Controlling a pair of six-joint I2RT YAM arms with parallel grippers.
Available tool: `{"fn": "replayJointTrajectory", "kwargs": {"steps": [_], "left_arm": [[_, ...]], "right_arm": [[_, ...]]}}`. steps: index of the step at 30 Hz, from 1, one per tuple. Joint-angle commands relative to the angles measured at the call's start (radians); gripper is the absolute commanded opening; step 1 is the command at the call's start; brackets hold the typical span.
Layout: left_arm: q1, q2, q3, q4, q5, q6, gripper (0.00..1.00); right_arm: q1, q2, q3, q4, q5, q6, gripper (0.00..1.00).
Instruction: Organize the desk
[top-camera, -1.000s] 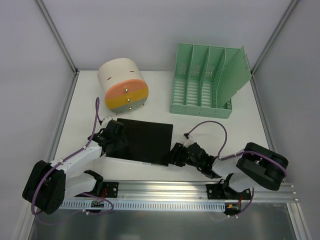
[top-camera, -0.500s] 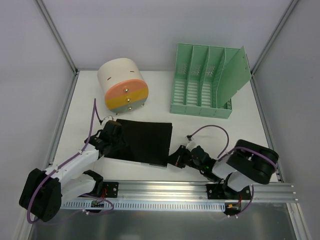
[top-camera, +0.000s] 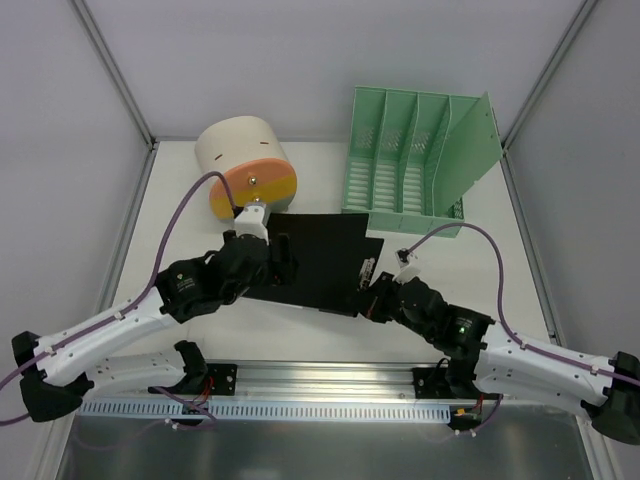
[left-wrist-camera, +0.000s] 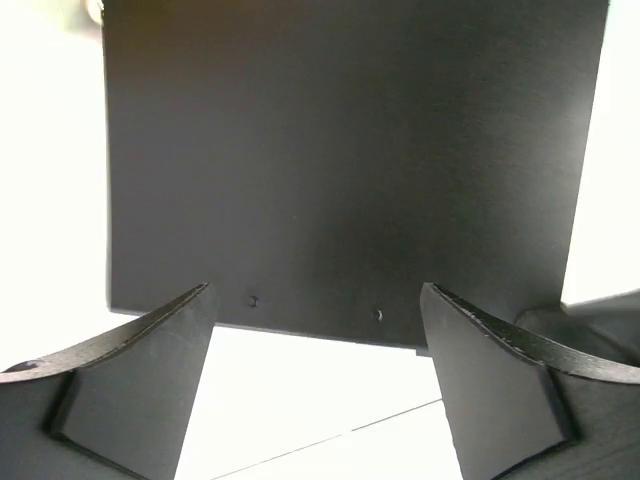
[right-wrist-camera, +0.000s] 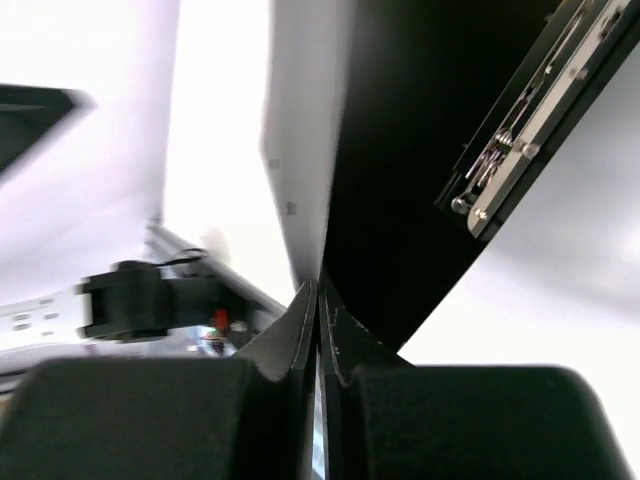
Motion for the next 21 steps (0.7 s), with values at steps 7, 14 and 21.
{"fn": "replayJointTrajectory", "kwargs": {"steps": [7,14,21], "left_arm": [[-0.491,0.225,0.201,-0.352,-0.571,-0.053,0.95],[-0.689,0.311,0.186,-0.449,-0.745,-0.186,0.99],[-0.788,0.323,0.107,-0.124,-0.763,0.073,0.99]], "right_arm": [[0.002,-0.043,0.186,-0.437,0.083,0.026,0.01],[0.002,-0.055,0.371,-0.651,0.102,0.036,0.01],[0.002,-0.006,0.493,-0.772,0.113,0.034,0.01]]}}
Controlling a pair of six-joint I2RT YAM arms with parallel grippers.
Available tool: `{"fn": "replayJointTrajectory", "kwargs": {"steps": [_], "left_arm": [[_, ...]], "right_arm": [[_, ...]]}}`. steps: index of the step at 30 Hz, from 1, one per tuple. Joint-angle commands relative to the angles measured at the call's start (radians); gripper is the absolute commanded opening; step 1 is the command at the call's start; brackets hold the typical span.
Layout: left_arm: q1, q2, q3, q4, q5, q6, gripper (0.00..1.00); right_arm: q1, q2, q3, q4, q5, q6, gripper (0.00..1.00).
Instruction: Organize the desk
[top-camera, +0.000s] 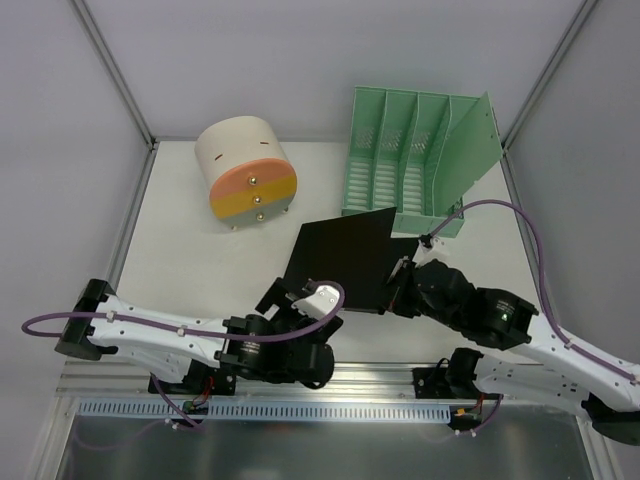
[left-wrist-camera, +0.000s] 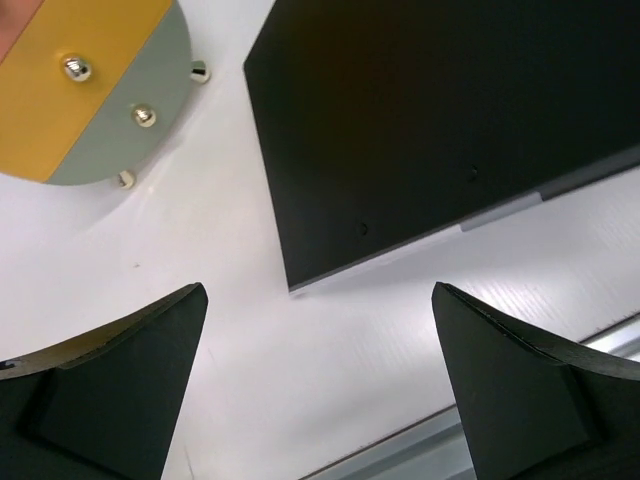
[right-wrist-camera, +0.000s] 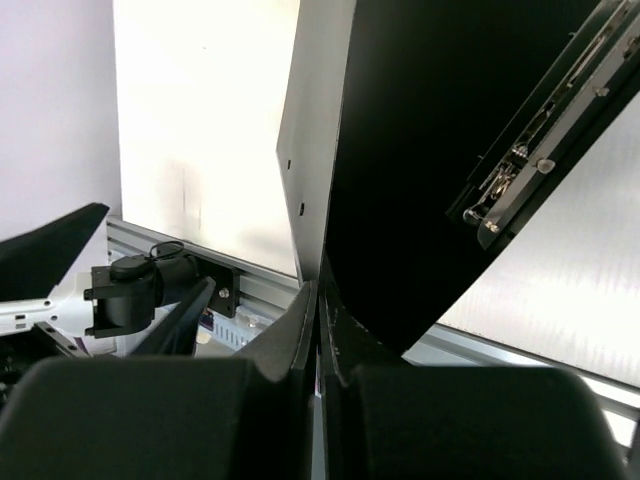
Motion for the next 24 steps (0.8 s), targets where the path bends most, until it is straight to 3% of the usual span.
{"fn": "replayJointTrajectory", "kwargs": {"steps": [1,8,24], "left_arm": [[-0.046,0.001,-0.041,0.200,-0.075,0.168,0.99],[-0.119,0.003,-0.167,0.585,-0.076,0.428,0.99],[-0.147,0.070,-0.353,1.229,0.040,0.882,0.99]], "right_arm": [[0.002,0.020,0.074,-0.083,0.044,0.011,0.01],[0.002,0.046,0.125,-0.110,0.034,0.011,0.01],[0.002,0.058,0.143,-0.114,0.024,0.012,0.01]]}}
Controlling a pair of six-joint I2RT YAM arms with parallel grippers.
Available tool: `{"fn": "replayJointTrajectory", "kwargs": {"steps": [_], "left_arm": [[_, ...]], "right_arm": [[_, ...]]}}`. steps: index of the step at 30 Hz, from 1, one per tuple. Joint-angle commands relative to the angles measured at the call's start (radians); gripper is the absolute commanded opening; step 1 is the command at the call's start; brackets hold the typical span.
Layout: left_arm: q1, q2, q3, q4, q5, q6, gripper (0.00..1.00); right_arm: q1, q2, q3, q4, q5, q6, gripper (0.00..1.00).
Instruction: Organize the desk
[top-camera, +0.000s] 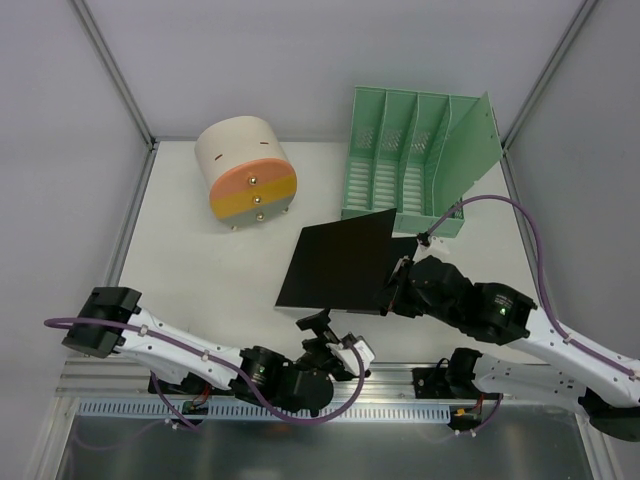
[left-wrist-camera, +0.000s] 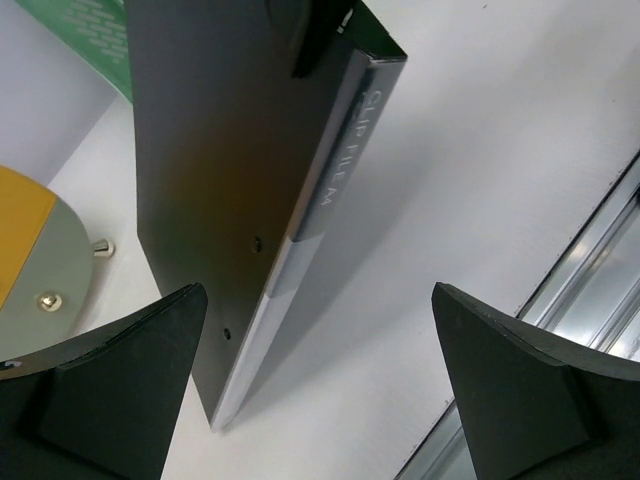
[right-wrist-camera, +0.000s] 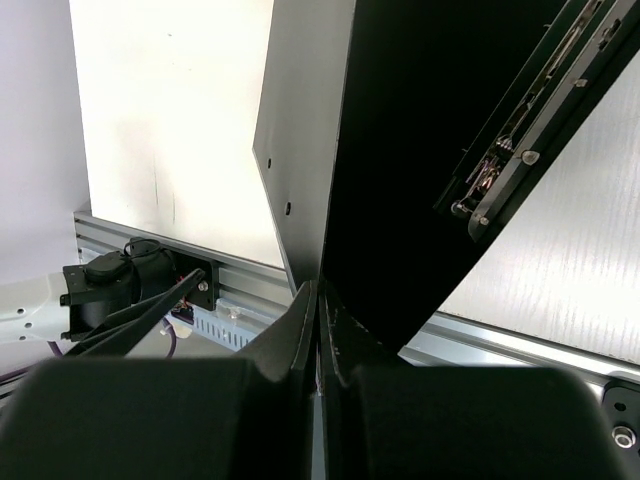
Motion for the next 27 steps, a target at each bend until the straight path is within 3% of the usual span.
{"fn": "replayJointTrajectory", "kwargs": {"steps": [1,11,20,27], "left_arm": [[-0.003,0.030,-0.038,0.246,0.013,0.153,0.99],[0.093,0.047,-0.127,0.483,0.073,0.281,0.99],[0.207,0.087,-0.114,0.553,0.196,0.343,0.96],[0.225,0.131,-0.094,0.580,0.223,0.374,0.89]], "right_arm": [[0.002,-0.004,0.061,-0.002,0.020,0.013,0.01],[0.002,-0.005,0.061,0.001,0.009,0.019,0.01],[0.002,-0.002,0.067,-0.002,0.006,0.023,0.01],[0.002,0.001,0.080,-0.004,0.005,0.023,0.01]]}}
